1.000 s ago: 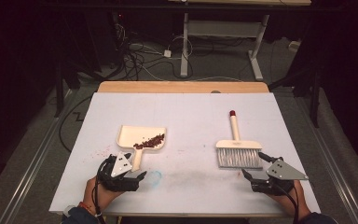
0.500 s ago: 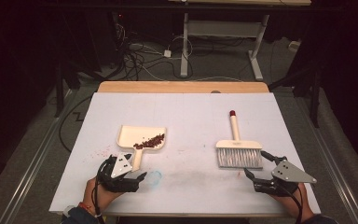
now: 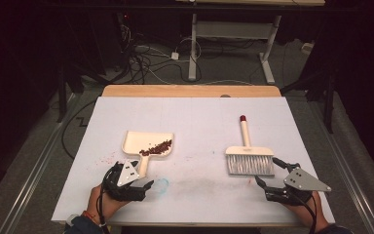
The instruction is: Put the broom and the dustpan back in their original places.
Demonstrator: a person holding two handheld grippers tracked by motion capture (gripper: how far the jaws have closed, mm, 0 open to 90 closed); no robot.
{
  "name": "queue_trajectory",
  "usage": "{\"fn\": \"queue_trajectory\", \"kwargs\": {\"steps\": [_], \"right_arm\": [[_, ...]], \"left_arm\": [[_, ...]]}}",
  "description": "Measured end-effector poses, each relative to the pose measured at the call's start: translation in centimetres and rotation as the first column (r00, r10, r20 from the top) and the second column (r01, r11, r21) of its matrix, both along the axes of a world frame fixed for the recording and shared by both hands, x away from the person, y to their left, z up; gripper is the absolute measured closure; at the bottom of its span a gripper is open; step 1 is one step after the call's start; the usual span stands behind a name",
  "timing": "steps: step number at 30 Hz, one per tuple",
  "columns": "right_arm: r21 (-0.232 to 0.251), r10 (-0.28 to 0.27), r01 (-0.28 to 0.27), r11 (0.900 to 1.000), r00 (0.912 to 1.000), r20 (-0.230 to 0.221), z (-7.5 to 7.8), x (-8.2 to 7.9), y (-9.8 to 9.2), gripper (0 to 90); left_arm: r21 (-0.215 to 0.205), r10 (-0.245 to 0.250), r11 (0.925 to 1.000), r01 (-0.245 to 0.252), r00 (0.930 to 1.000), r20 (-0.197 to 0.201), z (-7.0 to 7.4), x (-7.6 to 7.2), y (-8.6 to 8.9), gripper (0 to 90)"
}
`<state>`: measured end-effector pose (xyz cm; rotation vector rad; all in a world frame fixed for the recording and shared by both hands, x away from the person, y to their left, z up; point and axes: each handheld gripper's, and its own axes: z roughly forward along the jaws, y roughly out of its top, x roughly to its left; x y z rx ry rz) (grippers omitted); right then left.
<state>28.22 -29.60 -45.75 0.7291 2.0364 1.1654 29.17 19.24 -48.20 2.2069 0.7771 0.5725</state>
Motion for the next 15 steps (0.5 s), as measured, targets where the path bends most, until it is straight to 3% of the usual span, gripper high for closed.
{"fn": "queue_trajectory", "kwargs": {"steps": [8,15], "right_arm": [[0.009,-0.006,0.006,1.000,0.9999,0.012,0.25,0.26,-0.01,18.9],[0.033,0.006,-0.005,0.999,0.9996,-0.027,-0.01,0.66,0.03,18.9]], "left_arm": [[-0.023,0.011,0.9997,-0.011,0.9999,-0.005,-0.10,0.23,0.29,17.7],[-0.030,0.027,0.9992,-0.027,0.9996,-0.007,-0.16,0.36,0.66,17.7]]}}
